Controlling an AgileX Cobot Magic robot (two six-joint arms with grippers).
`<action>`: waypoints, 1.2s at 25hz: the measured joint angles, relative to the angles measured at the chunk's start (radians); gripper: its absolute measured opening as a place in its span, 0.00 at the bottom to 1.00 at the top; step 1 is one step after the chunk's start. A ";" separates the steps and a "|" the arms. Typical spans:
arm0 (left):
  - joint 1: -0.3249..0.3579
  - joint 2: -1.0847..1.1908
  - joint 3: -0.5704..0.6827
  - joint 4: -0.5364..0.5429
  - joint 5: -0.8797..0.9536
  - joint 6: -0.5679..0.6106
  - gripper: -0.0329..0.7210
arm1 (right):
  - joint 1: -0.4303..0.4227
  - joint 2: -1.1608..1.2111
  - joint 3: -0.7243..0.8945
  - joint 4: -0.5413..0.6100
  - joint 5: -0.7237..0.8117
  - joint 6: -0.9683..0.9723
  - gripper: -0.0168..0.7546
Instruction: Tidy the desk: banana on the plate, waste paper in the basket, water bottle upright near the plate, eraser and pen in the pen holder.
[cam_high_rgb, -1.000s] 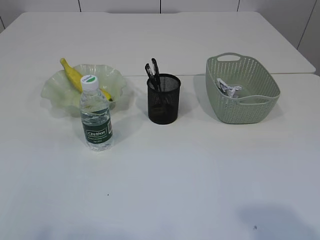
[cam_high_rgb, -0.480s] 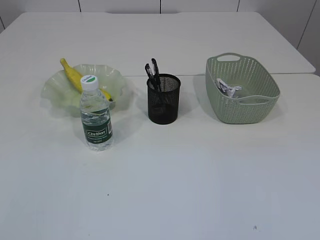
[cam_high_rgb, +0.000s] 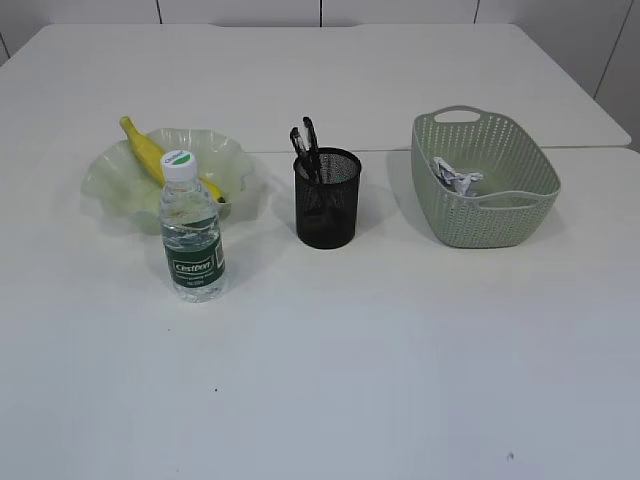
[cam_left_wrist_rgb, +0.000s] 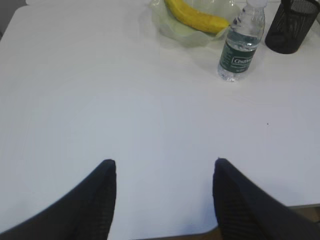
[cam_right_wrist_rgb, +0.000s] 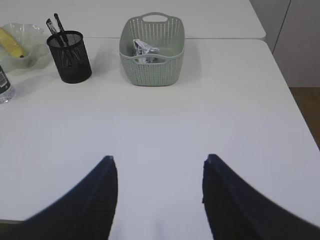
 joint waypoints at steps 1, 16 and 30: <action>0.000 0.000 0.013 0.000 0.000 0.000 0.61 | 0.000 0.000 0.007 0.004 0.000 0.000 0.55; 0.000 0.000 0.143 0.062 -0.037 0.000 0.61 | 0.000 0.000 0.221 0.002 -0.079 -0.017 0.55; 0.000 0.000 0.186 0.064 -0.157 0.000 0.61 | 0.004 0.000 0.250 -0.001 -0.134 -0.021 0.55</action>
